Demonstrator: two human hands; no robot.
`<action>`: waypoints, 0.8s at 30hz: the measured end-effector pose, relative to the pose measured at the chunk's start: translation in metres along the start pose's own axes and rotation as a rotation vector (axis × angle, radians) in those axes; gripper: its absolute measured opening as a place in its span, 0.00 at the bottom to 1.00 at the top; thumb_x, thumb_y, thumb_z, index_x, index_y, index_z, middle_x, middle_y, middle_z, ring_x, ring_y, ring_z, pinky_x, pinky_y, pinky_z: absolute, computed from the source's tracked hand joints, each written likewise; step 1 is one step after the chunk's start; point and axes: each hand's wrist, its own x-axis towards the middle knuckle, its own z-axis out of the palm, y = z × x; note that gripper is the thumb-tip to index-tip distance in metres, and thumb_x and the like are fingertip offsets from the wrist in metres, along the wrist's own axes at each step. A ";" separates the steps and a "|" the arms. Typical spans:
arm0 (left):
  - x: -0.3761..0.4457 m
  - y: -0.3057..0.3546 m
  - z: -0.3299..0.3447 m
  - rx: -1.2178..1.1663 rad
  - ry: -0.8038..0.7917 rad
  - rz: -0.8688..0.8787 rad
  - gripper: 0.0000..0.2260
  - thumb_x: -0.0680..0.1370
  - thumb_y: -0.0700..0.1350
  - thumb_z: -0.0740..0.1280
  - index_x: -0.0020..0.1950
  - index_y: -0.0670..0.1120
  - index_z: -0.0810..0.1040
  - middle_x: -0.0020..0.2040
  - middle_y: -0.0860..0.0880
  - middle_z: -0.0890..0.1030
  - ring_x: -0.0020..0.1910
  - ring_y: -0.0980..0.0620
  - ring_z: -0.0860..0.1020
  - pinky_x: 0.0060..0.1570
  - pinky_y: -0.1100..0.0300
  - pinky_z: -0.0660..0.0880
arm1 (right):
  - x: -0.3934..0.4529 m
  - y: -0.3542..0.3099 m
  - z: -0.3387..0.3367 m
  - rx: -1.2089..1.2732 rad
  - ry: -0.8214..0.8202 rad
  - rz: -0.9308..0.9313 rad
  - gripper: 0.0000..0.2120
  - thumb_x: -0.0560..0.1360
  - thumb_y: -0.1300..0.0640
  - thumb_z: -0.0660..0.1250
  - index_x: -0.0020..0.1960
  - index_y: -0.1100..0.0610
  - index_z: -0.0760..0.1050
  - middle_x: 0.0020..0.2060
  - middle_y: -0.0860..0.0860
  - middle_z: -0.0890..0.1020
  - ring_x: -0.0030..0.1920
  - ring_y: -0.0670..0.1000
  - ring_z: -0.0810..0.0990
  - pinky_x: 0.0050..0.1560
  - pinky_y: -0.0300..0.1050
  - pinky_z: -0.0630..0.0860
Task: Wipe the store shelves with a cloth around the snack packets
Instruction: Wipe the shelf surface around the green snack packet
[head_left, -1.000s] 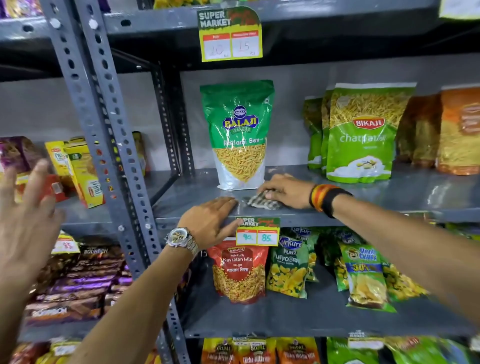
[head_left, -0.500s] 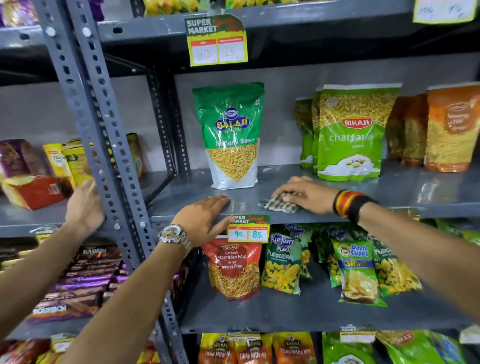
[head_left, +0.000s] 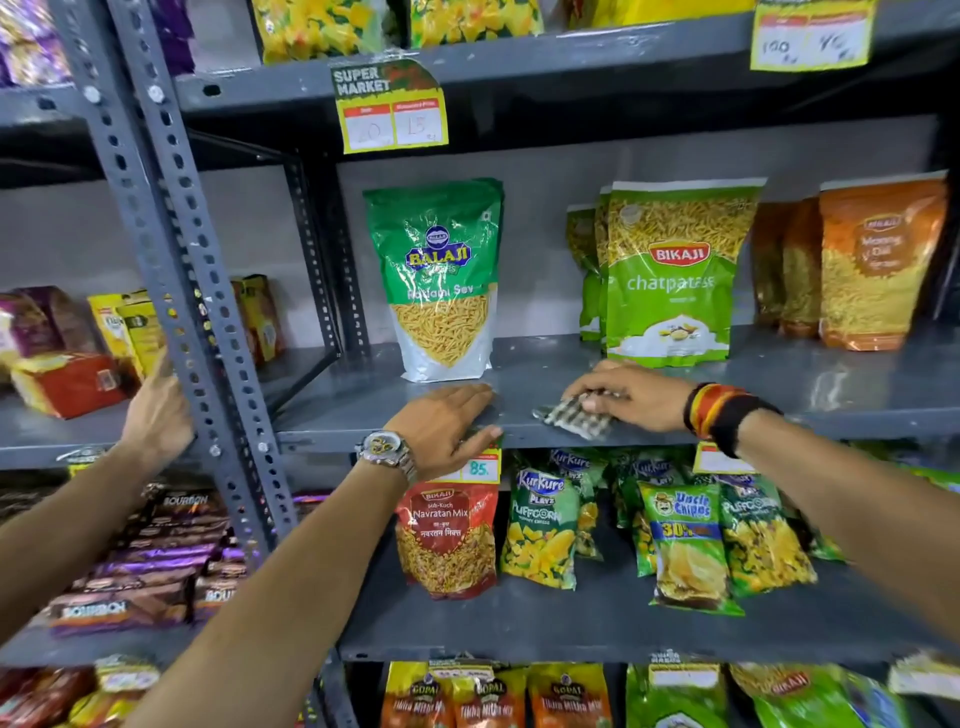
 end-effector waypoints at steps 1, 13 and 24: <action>0.001 0.002 0.004 -0.007 -0.013 -0.003 0.31 0.82 0.63 0.49 0.75 0.44 0.68 0.73 0.43 0.73 0.68 0.43 0.74 0.67 0.49 0.70 | -0.009 -0.002 -0.007 0.016 -0.047 -0.014 0.12 0.81 0.52 0.59 0.62 0.44 0.75 0.51 0.54 0.74 0.52 0.54 0.74 0.56 0.49 0.71; 0.006 0.007 0.017 -0.024 0.031 0.001 0.28 0.83 0.61 0.50 0.78 0.46 0.64 0.76 0.46 0.70 0.73 0.47 0.69 0.72 0.52 0.65 | 0.071 0.019 -0.026 0.120 0.207 0.052 0.13 0.80 0.57 0.60 0.62 0.52 0.77 0.47 0.50 0.76 0.54 0.54 0.75 0.53 0.41 0.67; 0.009 -0.003 0.029 0.015 0.075 0.046 0.31 0.83 0.63 0.46 0.77 0.44 0.66 0.74 0.44 0.72 0.72 0.45 0.71 0.70 0.48 0.70 | 0.196 0.056 0.002 -0.066 0.280 0.258 0.12 0.79 0.54 0.61 0.60 0.47 0.78 0.58 0.60 0.78 0.61 0.63 0.75 0.62 0.49 0.72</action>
